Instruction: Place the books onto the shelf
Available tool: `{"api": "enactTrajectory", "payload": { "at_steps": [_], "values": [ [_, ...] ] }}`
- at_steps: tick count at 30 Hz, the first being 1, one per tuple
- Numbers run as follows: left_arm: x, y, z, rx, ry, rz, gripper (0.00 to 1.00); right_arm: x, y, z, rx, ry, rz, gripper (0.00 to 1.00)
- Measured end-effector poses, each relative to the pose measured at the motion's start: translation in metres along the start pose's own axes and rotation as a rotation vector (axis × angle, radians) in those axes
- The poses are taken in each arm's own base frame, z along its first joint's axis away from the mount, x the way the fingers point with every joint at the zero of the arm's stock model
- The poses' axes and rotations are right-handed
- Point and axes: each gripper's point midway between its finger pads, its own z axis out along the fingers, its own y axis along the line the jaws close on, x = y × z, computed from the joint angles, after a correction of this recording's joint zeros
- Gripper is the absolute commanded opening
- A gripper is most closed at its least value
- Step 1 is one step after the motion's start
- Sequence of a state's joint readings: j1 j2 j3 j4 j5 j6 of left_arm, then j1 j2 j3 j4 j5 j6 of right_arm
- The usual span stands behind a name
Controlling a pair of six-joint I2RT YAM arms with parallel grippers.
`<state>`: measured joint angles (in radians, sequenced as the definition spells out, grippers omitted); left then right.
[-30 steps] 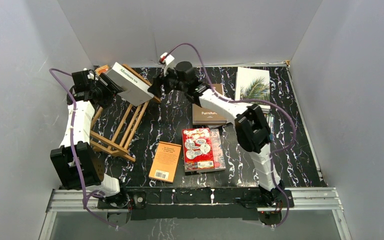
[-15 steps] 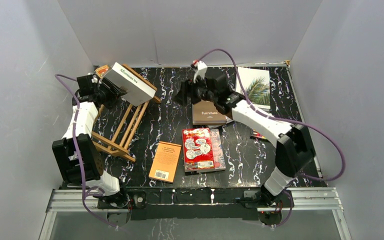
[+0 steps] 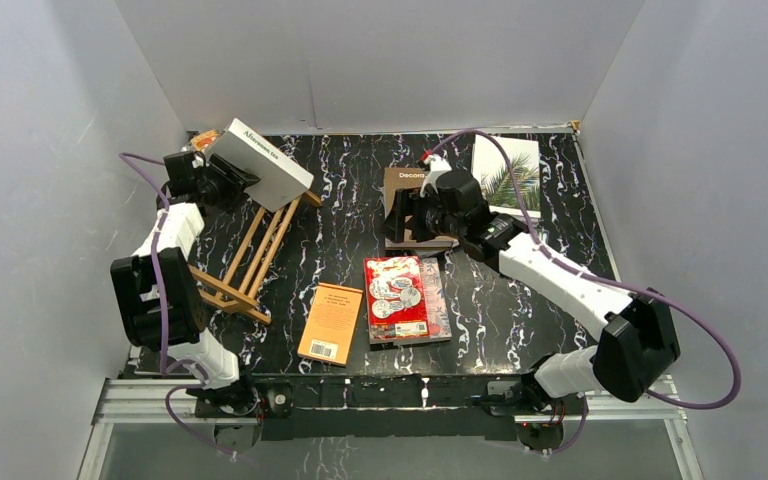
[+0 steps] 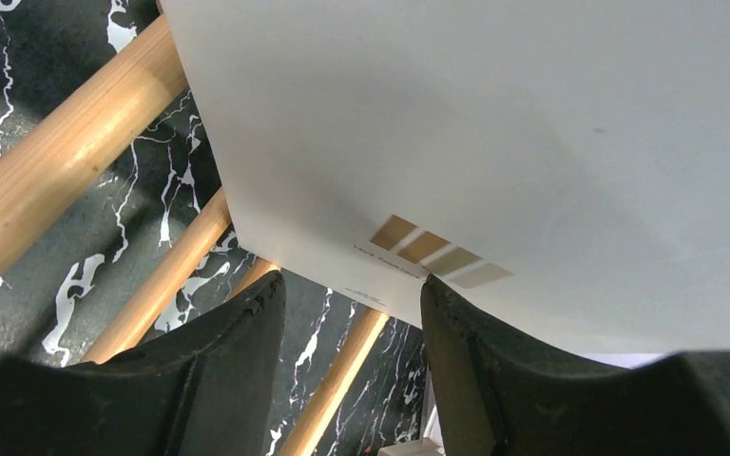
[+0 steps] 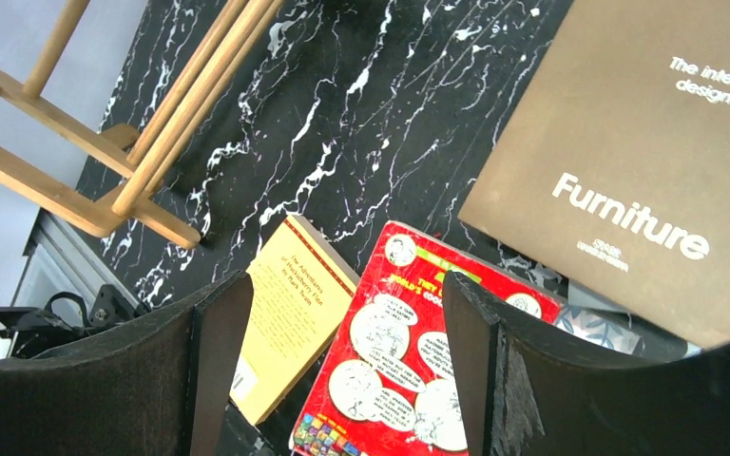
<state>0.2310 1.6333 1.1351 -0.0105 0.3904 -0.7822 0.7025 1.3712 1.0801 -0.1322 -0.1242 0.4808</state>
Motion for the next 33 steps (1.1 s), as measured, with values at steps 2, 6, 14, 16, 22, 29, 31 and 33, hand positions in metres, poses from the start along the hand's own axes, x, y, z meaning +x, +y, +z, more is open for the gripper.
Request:
{"api": "enactTrajectory", "payload": {
  "at_steps": [2,6,14,16,22,29,31,33],
  "values": [
    [0.0,0.001,0.005,0.006,0.005,0.0,0.52,0.0,-0.002,-0.005,0.019,-0.001,0.016,0.8],
    [0.003,0.006,0.01,0.001,0.017,-0.002,0.53,0.004,-0.007,-0.014,0.055,0.001,0.046,0.8],
    [-0.007,-0.001,0.011,0.018,-0.003,0.065,0.53,0.028,-0.025,-0.032,0.139,0.035,0.085,0.82],
    [-0.008,-0.001,0.011,0.022,-0.006,0.08,0.53,0.029,-0.027,-0.04,0.149,0.028,0.084,0.83],
    [-0.006,-0.001,0.01,0.022,0.002,0.085,0.55,0.031,-0.042,-0.062,0.246,0.006,0.081,0.86],
    [0.0,-0.014,-0.038,-0.009,-0.002,0.129,0.65,0.035,-0.066,-0.081,0.388,-0.004,0.09,0.92],
    [-0.001,-0.029,-0.062,0.018,-0.027,0.162,0.68,0.034,-0.07,-0.087,0.415,-0.016,0.103,0.93],
    [0.0,-0.043,-0.084,0.052,-0.05,0.203,0.7,0.033,-0.072,-0.092,0.429,-0.028,0.122,0.92]
  ]
}}
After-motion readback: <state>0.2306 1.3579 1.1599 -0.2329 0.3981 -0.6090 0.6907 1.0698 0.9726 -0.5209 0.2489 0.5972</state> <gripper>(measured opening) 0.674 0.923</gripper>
